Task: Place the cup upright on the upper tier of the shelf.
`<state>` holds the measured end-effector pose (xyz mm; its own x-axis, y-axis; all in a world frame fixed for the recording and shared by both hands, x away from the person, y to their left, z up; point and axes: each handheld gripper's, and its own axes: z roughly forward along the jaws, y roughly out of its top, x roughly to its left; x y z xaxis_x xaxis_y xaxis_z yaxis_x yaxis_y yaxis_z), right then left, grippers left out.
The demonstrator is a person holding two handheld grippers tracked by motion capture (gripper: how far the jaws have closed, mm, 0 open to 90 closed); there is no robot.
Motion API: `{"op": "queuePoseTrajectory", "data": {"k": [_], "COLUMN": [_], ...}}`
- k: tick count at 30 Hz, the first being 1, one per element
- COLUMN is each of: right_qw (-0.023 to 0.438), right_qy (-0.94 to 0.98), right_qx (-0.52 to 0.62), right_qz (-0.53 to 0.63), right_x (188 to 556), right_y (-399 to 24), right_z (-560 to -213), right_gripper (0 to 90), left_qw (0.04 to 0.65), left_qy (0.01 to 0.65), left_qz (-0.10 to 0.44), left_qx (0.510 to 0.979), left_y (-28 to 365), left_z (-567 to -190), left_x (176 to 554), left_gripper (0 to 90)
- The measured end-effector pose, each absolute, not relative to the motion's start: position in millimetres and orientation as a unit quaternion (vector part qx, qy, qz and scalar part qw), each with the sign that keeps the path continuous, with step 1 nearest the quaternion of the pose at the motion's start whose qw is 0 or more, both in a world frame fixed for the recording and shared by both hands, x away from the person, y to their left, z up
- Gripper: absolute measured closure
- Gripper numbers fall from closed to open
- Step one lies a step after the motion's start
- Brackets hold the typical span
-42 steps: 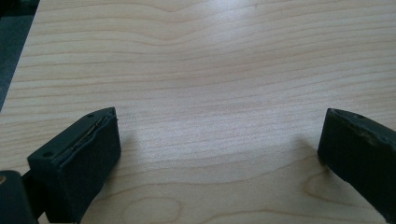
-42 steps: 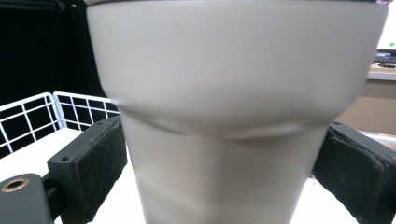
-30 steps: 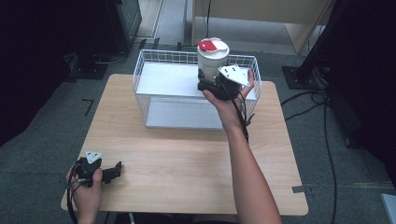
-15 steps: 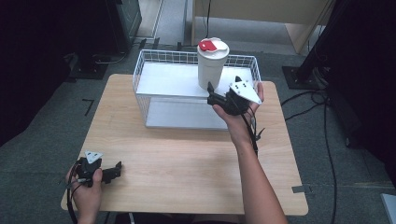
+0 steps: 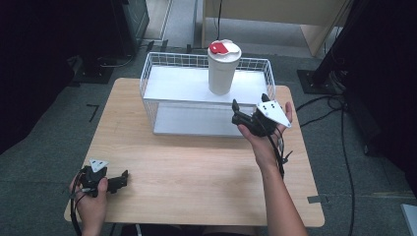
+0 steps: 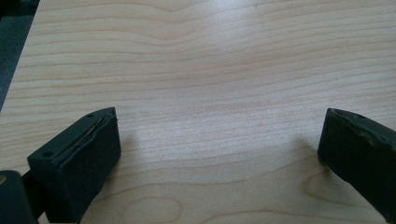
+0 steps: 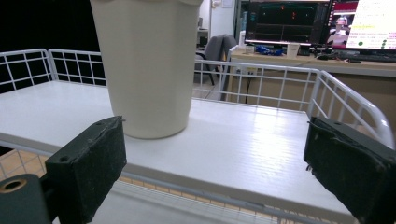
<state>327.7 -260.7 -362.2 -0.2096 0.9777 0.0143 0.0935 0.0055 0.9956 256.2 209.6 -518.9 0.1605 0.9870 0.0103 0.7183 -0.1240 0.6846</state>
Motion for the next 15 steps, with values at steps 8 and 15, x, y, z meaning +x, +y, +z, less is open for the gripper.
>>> {"op": "queuePoseTrajectory", "data": {"k": [8, 15], "right_qw": [0.419, 0.417], "right_qy": [0.573, 0.569], "right_qx": [0.473, 0.481], "right_qz": [0.522, 0.52], "right_x": [310.5, 297.3], "right_y": [-277.0, -287.2], "right_z": [-370.2, -378.2], "right_gripper": [4.8, 4.8], "left_qw": [0.277, 0.277], "left_qy": [0.601, 0.601], "left_qz": [0.242, 0.242], "left_qx": [0.71, 0.71], "left_y": [209.7, 209.7], "left_z": [-518.8, -518.8], "left_x": [256.2, 256.2], "left_gripper": [0.0, 0.0]}}
